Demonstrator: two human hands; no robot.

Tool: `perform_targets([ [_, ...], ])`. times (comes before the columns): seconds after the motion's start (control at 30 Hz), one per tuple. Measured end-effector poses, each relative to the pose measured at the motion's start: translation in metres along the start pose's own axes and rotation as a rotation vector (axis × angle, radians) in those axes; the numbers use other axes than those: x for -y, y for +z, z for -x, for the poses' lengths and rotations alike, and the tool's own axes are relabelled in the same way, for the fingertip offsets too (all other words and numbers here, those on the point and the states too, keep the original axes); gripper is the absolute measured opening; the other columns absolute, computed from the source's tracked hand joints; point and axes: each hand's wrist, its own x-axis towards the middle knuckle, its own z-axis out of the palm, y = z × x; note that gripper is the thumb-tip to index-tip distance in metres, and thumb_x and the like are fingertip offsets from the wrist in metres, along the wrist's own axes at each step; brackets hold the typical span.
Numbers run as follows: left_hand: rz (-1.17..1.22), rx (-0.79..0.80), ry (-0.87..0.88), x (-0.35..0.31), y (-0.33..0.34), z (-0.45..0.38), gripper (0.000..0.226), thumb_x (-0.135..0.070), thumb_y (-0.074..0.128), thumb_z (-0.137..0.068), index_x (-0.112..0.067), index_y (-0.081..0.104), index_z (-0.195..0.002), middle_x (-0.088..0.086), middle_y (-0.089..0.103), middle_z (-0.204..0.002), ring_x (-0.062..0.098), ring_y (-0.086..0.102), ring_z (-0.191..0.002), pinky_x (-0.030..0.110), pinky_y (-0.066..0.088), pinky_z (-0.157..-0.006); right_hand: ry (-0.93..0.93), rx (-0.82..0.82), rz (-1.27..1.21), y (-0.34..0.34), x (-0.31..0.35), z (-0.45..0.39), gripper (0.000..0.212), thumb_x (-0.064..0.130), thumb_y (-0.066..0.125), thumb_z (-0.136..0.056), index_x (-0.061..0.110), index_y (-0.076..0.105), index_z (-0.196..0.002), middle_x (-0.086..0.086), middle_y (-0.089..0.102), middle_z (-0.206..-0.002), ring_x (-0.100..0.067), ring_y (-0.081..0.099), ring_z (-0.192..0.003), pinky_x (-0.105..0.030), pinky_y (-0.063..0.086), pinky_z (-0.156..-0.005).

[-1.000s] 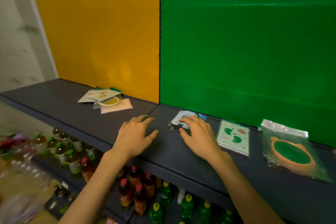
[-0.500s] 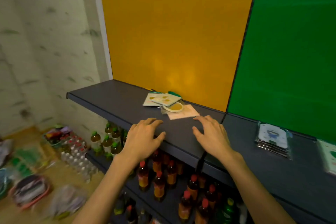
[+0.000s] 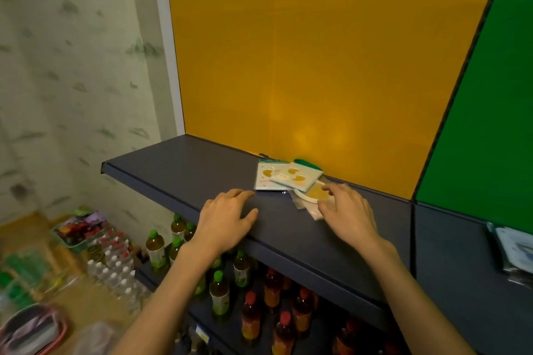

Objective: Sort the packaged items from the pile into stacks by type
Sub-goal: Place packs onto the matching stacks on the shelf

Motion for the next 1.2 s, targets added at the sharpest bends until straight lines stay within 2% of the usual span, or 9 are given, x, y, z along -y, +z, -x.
perform_targets([
  [0.2,-0.017,0.024,0.066,0.029,0.010,-0.078,0.051,-0.053,0.044,-0.096,-0.032,0.046,-0.143,-0.003,0.055,-0.139,0.023,0.054,-0.121,0.042,0.047,-0.095,0.082,-0.029,0.003,0.020,0.006,-0.056,0.041,0.036,0.053,-0.096,0.023,0.055,-0.135,-0.003,0.060,-0.128,-0.022,0.057,-0.114,-0.037,0.046,-0.089],
  [0.37,0.026,0.020,0.021,0.042,0.037,-0.124,0.041,-0.054,0.047,-0.094,-0.028,0.061,-0.124,0.000,0.064,-0.117,0.025,0.056,-0.111,0.040,0.046,-0.088,0.140,-0.033,0.033,0.035,0.008,-0.073,0.040,0.034,0.053,-0.097,0.022,0.056,-0.134,-0.003,0.061,-0.127,-0.022,0.056,-0.114,-0.038,0.047,-0.089],
  [0.63,0.034,0.138,-0.074,0.049,0.071,-0.173,0.057,-0.069,0.040,-0.088,-0.023,0.073,-0.097,0.002,0.063,-0.105,0.025,0.057,-0.105,0.042,0.037,-0.089,0.279,-0.025,0.111,0.046,0.003,-0.084,0.026,0.035,0.054,-0.094,0.025,0.068,-0.113,-0.003,0.067,-0.111,-0.023,0.060,-0.104,-0.039,0.050,-0.079],
  [0.8,0.262,0.267,-0.167,0.051,0.079,-0.194,0.052,-0.072,0.054,-0.081,-0.023,0.070,-0.086,-0.002,0.065,-0.096,0.021,0.057,-0.100,0.039,0.031,-0.081,0.380,-0.041,0.154,0.052,0.009,-0.085,0.022,0.037,0.054,-0.093,0.025,0.073,-0.095,0.000,0.069,-0.093,-0.021,0.062,-0.090,-0.035,0.050,-0.071],
  [0.93,0.546,0.405,-0.251,0.057,0.082,-0.207,0.042,-0.058,0.068,-0.080,-0.018,0.063,-0.072,-0.002,0.066,-0.082,0.019,0.060,-0.090,0.039,0.035,-0.088,0.419,-0.036,0.198,0.060,0.024,-0.092,0.033,0.045,0.054,-0.092,0.021,0.071,-0.076,0.000,0.067,-0.075,-0.021,0.064,-0.077,-0.032,0.045,-0.062],
  [0.97,0.667,0.424,-0.266,0.059,0.085,-0.211,0.037,-0.051,0.071,-0.080,-0.015,0.066,-0.076,0.000,0.069,-0.085,0.020,0.061,-0.089,0.039,0.041,-0.089,0.437,-0.042,0.208,0.062,0.028,-0.094,0.037,0.050,0.053,-0.091,0.021,0.070,-0.074,0.000,0.067,-0.074,-0.021,0.064,-0.077,-0.032,0.046,-0.063],
  [1.03,0.904,0.429,-0.307,0.062,0.084,-0.217,0.030,-0.035,0.075,-0.081,-0.008,0.068,-0.094,0.008,0.071,-0.098,0.020,0.065,-0.088,0.037,0.053,-0.078,0.489,-0.038,0.232,0.067,0.035,-0.098,0.049,0.064,0.050,-0.088,0.021,0.070,-0.076,0.000,0.068,-0.077,-0.020,0.064,-0.080,-0.034,0.050,-0.065],
  [1.1,1.086,0.418,-0.357,0.064,0.079,-0.222,0.030,-0.022,0.071,-0.086,-0.005,0.060,-0.109,0.013,0.068,-0.110,0.022,0.067,-0.089,0.039,0.060,-0.067,0.561,-0.002,0.267,0.071,0.042,-0.103,0.067,0.081,0.042,-0.080,0.020,0.070,-0.078,-0.001,0.069,-0.082,-0.021,0.065,-0.081,-0.034,0.052,-0.066],
  [1.2,1.299,0.370,-0.416,0.069,0.065,-0.223,0.025,-0.010,0.059,-0.096,-0.006,0.046,-0.117,0.013,0.060,-0.112,0.026,0.068,-0.090,0.041,0.062,-0.058,0.648,0.025,0.291,0.076,0.054,-0.112,0.090,0.097,0.033,-0.065,0.017,0.067,-0.087,-0.005,0.068,-0.096,-0.025,0.064,-0.091,-0.038,0.054,-0.075],
])
